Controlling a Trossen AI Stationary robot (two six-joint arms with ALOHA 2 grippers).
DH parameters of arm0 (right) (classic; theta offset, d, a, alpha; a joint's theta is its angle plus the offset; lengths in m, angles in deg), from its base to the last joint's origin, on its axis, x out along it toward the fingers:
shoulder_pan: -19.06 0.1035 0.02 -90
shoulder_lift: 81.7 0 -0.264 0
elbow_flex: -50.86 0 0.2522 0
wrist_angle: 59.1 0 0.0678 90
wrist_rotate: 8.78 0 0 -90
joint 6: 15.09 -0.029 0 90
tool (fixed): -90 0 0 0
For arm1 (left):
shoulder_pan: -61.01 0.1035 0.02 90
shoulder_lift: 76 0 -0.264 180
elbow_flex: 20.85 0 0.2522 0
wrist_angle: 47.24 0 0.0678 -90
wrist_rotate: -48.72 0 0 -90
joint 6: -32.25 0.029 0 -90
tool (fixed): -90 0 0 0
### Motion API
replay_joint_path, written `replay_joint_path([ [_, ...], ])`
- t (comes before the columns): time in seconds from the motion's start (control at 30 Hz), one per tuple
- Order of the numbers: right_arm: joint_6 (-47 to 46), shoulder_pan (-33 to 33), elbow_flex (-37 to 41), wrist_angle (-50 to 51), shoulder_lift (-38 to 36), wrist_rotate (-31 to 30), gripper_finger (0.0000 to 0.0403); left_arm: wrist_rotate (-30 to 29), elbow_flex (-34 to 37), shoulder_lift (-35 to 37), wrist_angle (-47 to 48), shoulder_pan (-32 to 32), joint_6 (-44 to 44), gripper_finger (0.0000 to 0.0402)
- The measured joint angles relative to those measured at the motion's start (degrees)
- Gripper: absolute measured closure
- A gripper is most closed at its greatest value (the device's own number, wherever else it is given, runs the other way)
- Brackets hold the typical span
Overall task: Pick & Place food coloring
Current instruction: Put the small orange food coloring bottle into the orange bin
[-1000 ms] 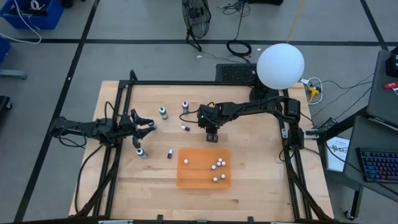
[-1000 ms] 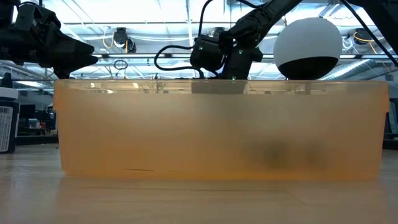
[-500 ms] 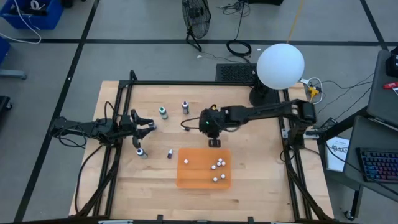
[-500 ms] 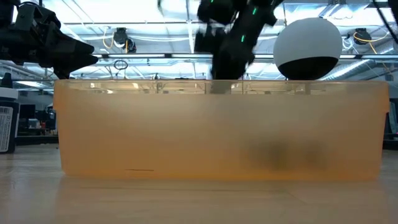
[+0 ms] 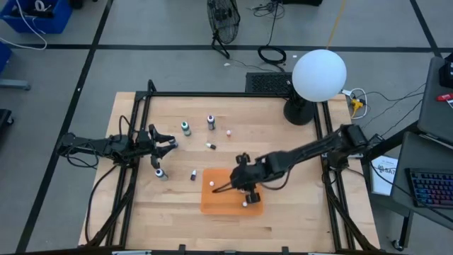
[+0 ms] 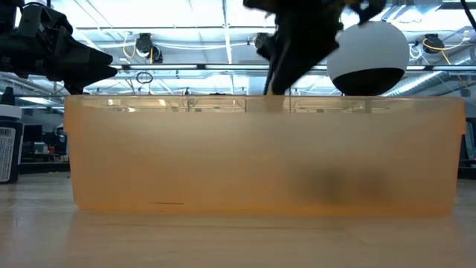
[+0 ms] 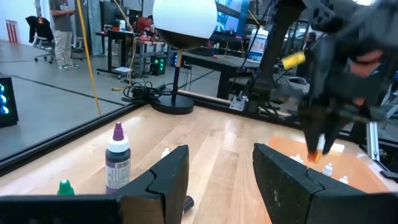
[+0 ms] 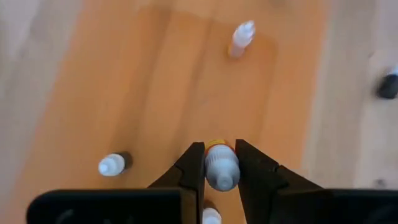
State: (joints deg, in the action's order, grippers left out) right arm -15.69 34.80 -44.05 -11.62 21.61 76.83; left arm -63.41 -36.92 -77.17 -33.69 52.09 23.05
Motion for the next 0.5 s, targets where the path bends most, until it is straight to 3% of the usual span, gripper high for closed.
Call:
replay_joint_path([
  [0.23, -0.3, -1.13, 0.02, 3.41, 5.84, -0.1, 0.0349, 0.0, 0.0, 0.0, 0.02, -0.02, 0.01, 0.022],
  [0.5, -2.68, -2.14, 0.02, 5.67, 6.03, 0.55, 0.0349, 0.0, 0.0, 0.0, 0.06, -0.02, -0.01, 0.022],
])
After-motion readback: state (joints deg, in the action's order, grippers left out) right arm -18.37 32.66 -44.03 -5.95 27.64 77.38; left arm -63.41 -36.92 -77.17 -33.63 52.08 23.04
